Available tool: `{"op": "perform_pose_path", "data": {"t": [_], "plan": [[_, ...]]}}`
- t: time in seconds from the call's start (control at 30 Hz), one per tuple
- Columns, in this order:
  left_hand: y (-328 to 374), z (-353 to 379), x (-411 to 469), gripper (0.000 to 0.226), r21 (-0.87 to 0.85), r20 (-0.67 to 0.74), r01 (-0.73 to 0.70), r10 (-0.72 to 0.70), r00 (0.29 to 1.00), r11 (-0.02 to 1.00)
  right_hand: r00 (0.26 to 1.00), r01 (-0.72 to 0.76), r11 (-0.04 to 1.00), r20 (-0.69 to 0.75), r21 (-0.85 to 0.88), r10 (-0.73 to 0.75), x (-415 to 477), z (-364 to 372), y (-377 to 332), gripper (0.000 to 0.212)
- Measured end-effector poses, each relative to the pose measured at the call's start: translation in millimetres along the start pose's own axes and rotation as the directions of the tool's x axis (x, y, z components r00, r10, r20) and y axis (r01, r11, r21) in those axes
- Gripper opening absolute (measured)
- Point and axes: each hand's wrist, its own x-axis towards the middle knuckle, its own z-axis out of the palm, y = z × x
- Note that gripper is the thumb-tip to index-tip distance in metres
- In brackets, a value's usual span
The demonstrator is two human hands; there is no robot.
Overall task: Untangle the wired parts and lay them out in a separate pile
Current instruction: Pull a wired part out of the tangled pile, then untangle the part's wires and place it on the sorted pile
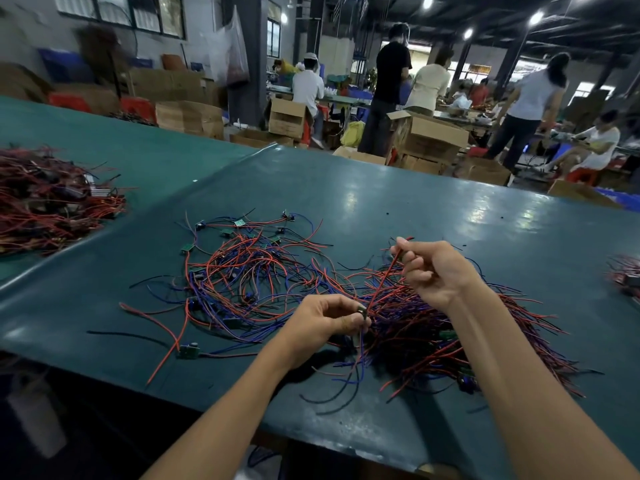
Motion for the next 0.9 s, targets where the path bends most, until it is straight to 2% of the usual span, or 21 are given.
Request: {"op": "perform_pose_path", "data": {"t": [0.2,0.33,0.4,0.47,0.53,0.6,0.67,0.7,0.73,0.77,0.8,0.87,0.9], "plan": [[2.0,2.6,-2.2,0.010,0.015,-0.014,0.020,-0.020,1.000,1.000,0.999,0.003,0.996,-0.047,0.085,0.001,10.4,7.4,1.1,0.017],[1.7,3.6,-5.0,0.012,0.099,0.028,0.029,-0.032,0.999,0.995,0.994,0.045,0.985,-0.103,0.167,-0.028,18.4,4.9,-9.0,0.020],[1.0,2.4,-6.0,0.010,0.089,0.024,0.026,-0.028,0.999,0.996,0.987,0.093,0.991,-0.143,0.098,-0.078,18.8,3.4,-20.8,0.019],[2.1,1.2,-5.4,0.008,0.003,-0.010,0.034,-0.034,0.999,0.999,0.962,0.183,0.983,-0.206,0.005,-0.178,16.2,1.7,-27.1,0.023],[4.0,1.3,-3.2,0.016,-0.117,-0.050,0.048,-0.055,0.997,0.992,0.896,0.331,0.942,-0.296,-0.053,-0.331,12.0,1.8,-27.4,0.029],[5.6,0.3,0.2,0.018,-0.227,-0.096,0.058,-0.082,0.992,0.972,0.774,0.452,0.871,-0.403,-0.190,-0.489,3.5,3.0,-19.8,0.028],[6.3,-1.8,3.4,0.015,-0.318,-0.130,0.071,-0.117,0.984,0.946,0.585,0.452,0.762,-0.490,-0.464,-0.646,-5.7,-0.4,-2.9,0.030],[7.1,-3.0,4.3,0.016,-0.355,-0.142,0.083,-0.141,0.980,0.931,0.516,0.428,0.705,-0.487,-0.566,-0.704,-12.6,-1.9,9.0,0.032],[8.0,-3.7,4.9,0.019,-0.385,-0.153,0.096,-0.166,0.974,0.918,0.499,0.414,0.666,-0.457,-0.620,-0.736,-20.0,-1.7,21.8,0.031],[8.5,-4.4,5.5,0.021,-0.411,-0.159,0.103,-0.183,0.970,0.906,0.543,0.413,0.650,-0.400,-0.638,-0.738,-26.5,-1.2,34.1,0.025],[8.8,-4.8,5.6,0.022,-0.427,-0.160,0.105,-0.189,0.969,0.898,0.641,0.395,0.660,-0.323,-0.640,-0.697,-31.9,1.4,46.4,0.024],[9.2,-4.9,5.6,0.020,-0.416,-0.160,0.105,-0.186,0.970,0.903,0.855,0.302,0.729,-0.164,-0.614,-0.493,-37.7,9.8,69.3,0.032],[9.3,-4.7,5.6,0.018,-0.403,-0.158,0.107,-0.184,0.970,0.909,0.920,0.251,0.768,-0.101,-0.590,-0.378,-38.3,14.4,79.1,0.034]]}}
